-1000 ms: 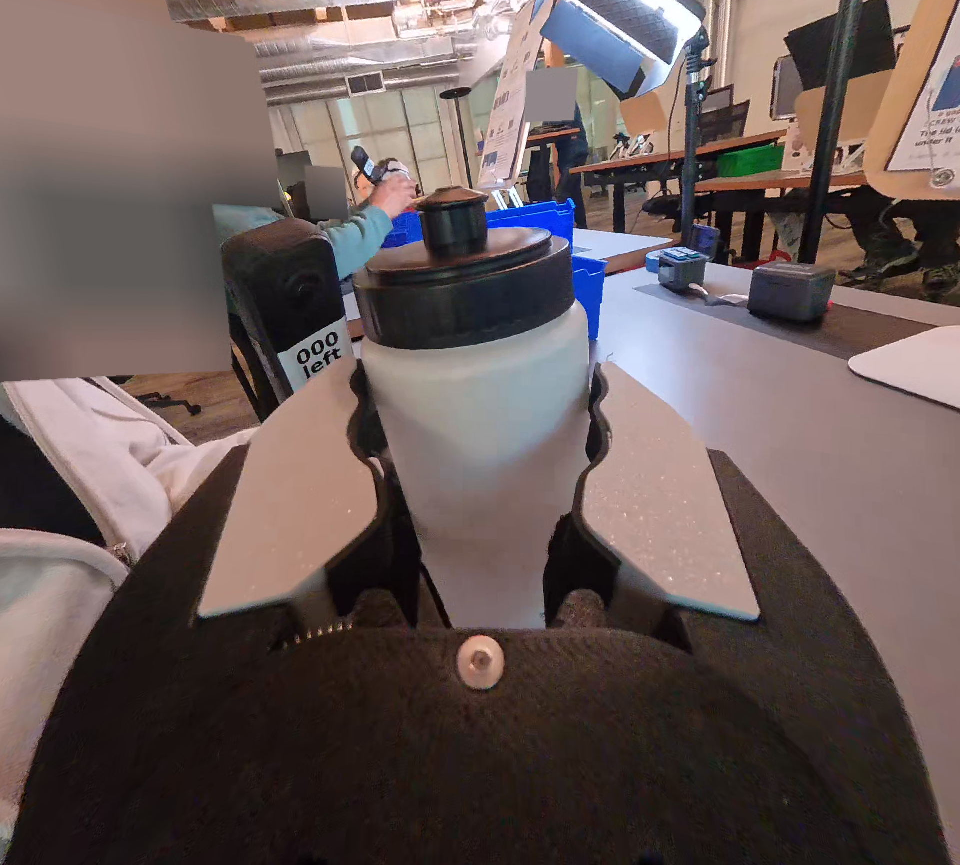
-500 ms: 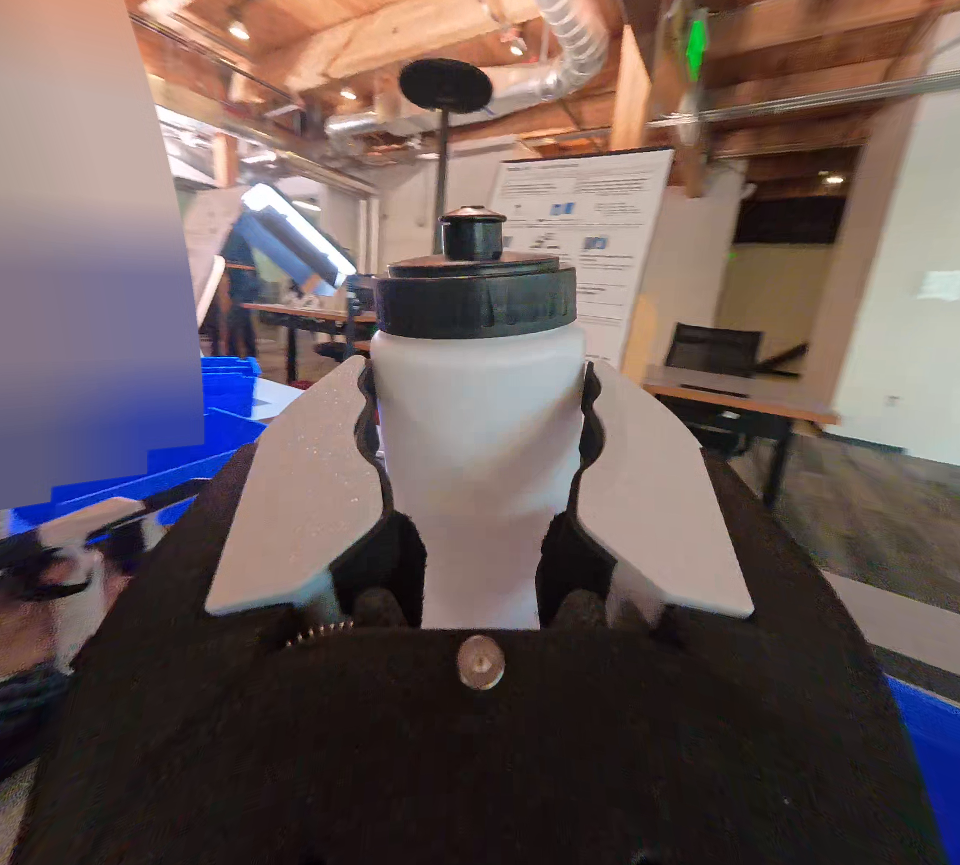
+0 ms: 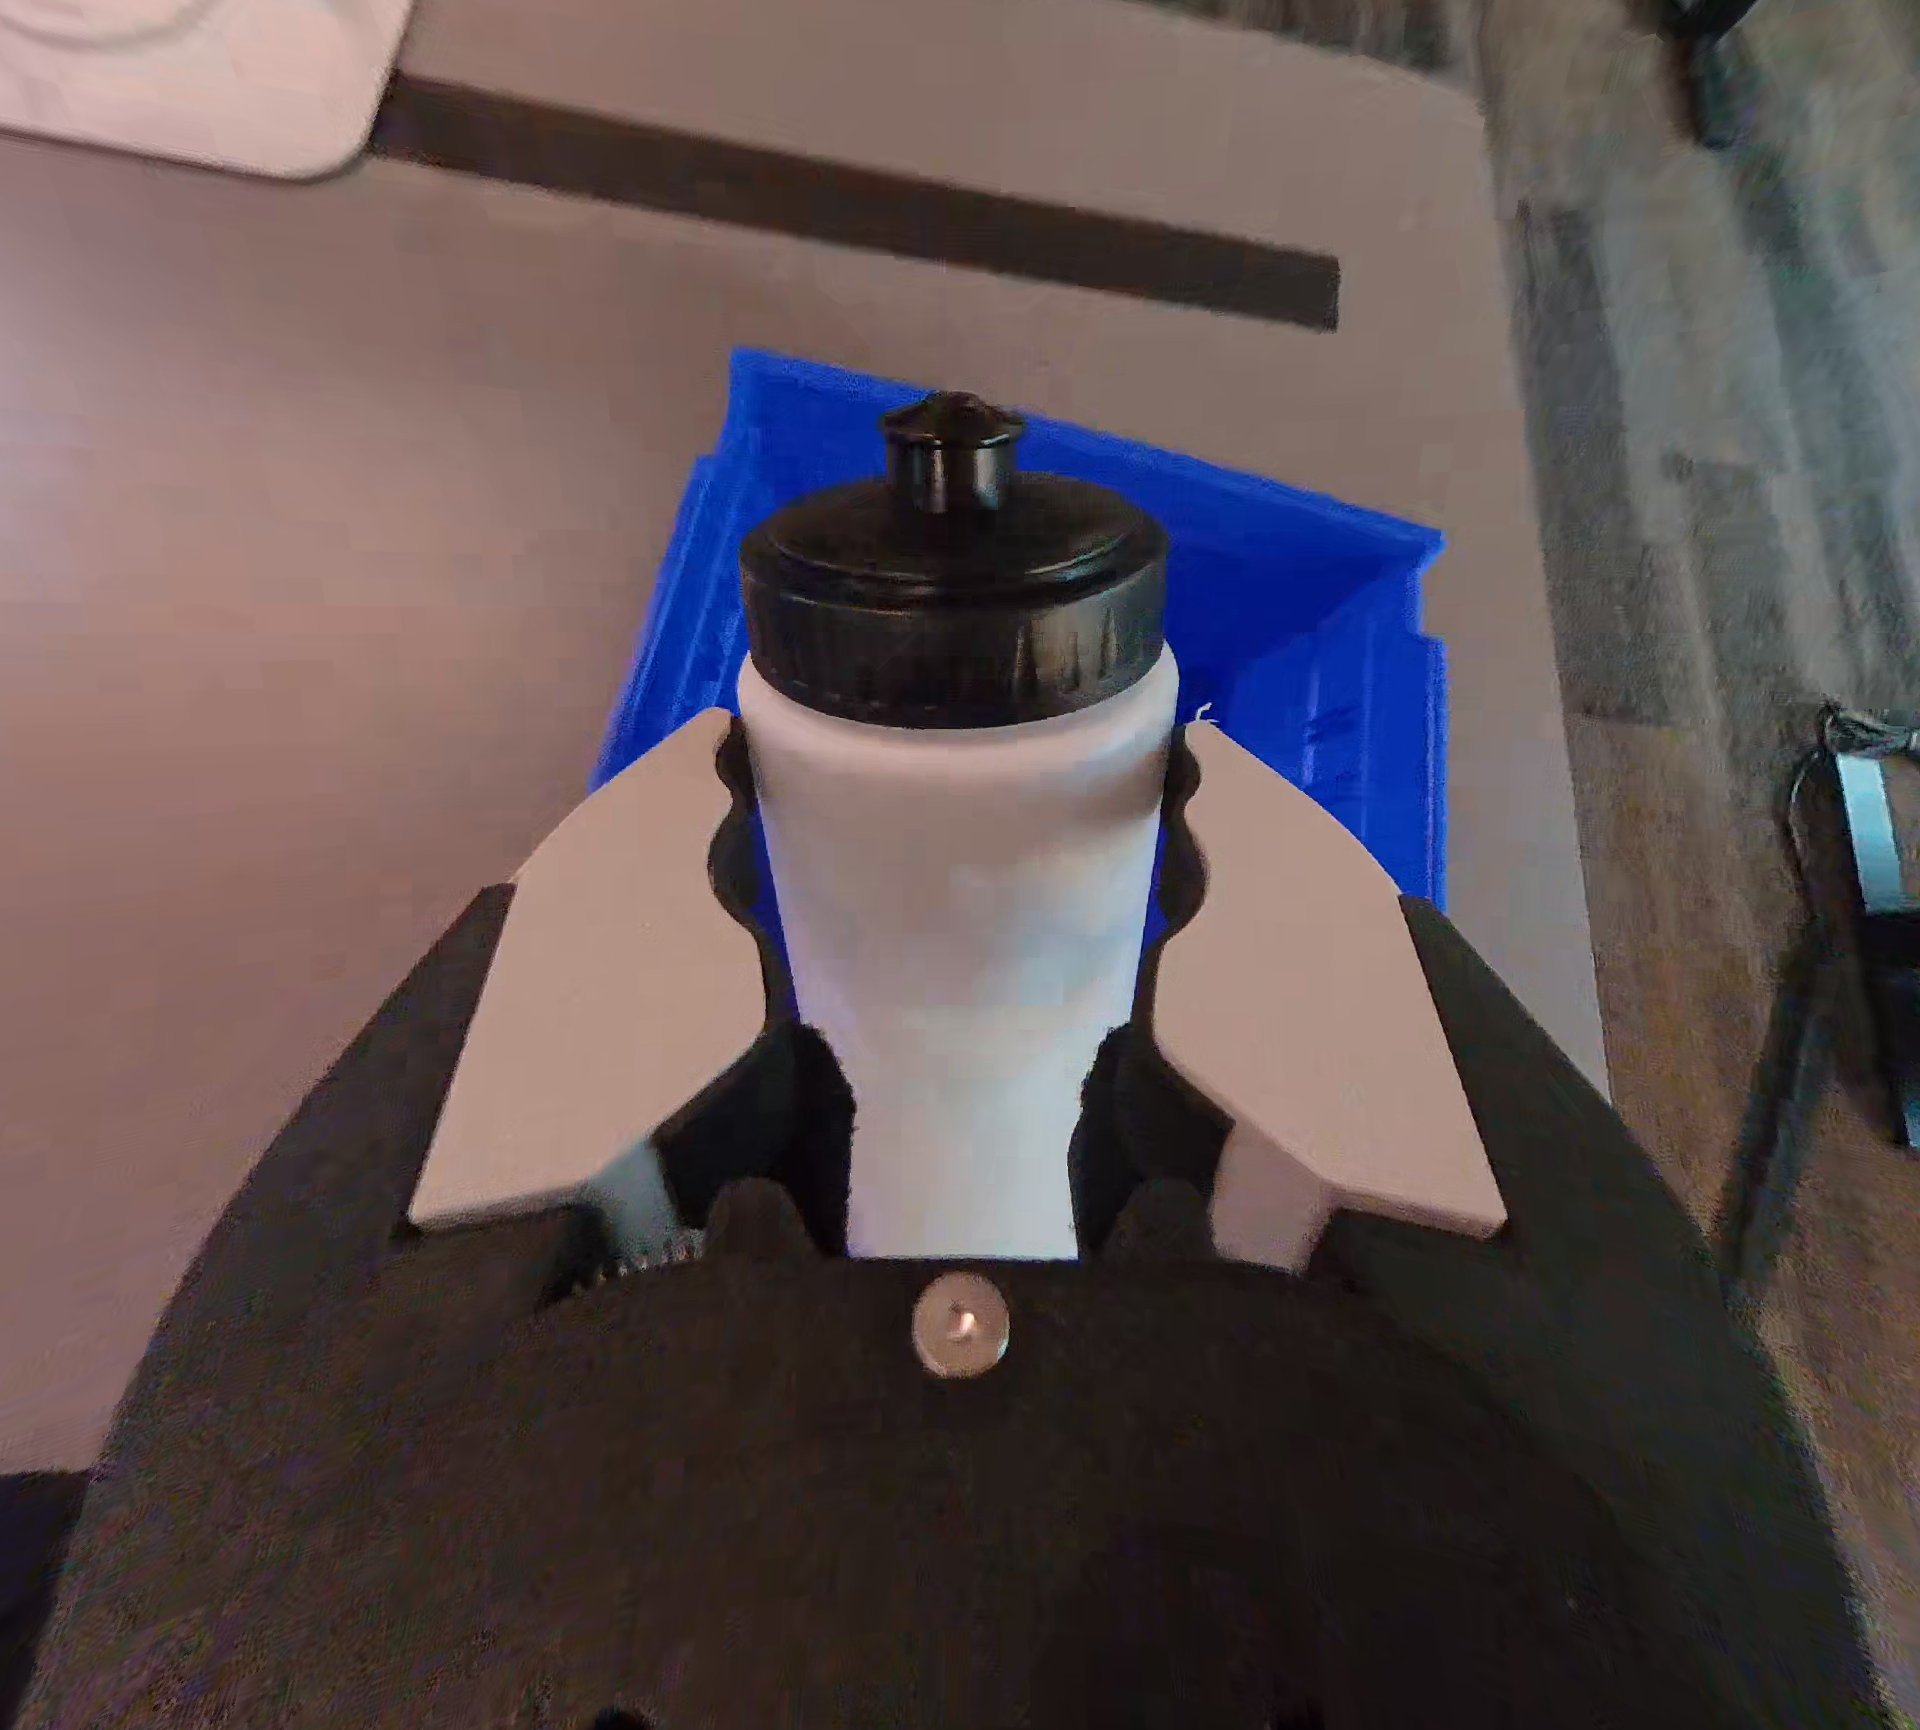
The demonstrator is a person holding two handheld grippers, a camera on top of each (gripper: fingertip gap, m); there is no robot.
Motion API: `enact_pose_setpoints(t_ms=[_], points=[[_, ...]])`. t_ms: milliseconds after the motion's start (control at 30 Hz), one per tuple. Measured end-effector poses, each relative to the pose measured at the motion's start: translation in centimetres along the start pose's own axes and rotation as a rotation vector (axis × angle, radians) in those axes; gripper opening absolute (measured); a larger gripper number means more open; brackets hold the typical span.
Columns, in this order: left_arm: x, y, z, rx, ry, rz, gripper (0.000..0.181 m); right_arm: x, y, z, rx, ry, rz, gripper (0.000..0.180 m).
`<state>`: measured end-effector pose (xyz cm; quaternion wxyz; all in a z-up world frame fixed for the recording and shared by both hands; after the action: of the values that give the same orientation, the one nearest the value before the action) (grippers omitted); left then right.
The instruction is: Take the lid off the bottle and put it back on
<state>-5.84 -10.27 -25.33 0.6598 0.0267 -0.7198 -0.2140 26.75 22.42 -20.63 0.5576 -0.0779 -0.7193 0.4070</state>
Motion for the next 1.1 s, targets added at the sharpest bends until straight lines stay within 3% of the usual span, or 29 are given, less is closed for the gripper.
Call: enact_pose_setpoints(t_ms=[133,367,567,733,900,1100], points=[[0.0,0.0,0.1,0.003,-0.008,0.001,0.097,-0.4,3.3,-0.7,-0.043,-0.021,0.225,0.076],[-0.3,0.1,0.0,-0.006,0.001,0.027,0.097,-1.7,7.3,-0.4,-0.016,-0.051,0.448,0.076],[-0.9,0.3,-0.3,-0.026,0.016,0.072,0.096,-2.8,9.1,-1.0,-0.040,-0.091,0.469,0.070],[-1.0,0.3,-0.4,0.001,0.111,0.102,0.088,-1.1,4.4,-1.1,-0.063,-0.078,0.107,0.084],[1.3,-0.8,-0.5,0.080,0.198,0.154,0.085,-3.0,-4.2,3.7,0.218,-0.107,-0.258,0.095],[5.1,-6.5,3.3,0.410,0.474,0.414,0.088,-11.1,-7.2,7.9,0.361,-0.193,-0.088,0.103]])
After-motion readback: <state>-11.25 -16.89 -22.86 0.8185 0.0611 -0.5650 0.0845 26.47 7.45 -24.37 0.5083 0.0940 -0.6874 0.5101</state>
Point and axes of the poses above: each gripper's, where its closed fingertips meet, y out along the fingers, x out of its top, z = x × y across the jaws, the point moved 6 cm from there along -y, back along the fingers, and after that the axes turned 8 degrees about y, right-handed, at the moved point
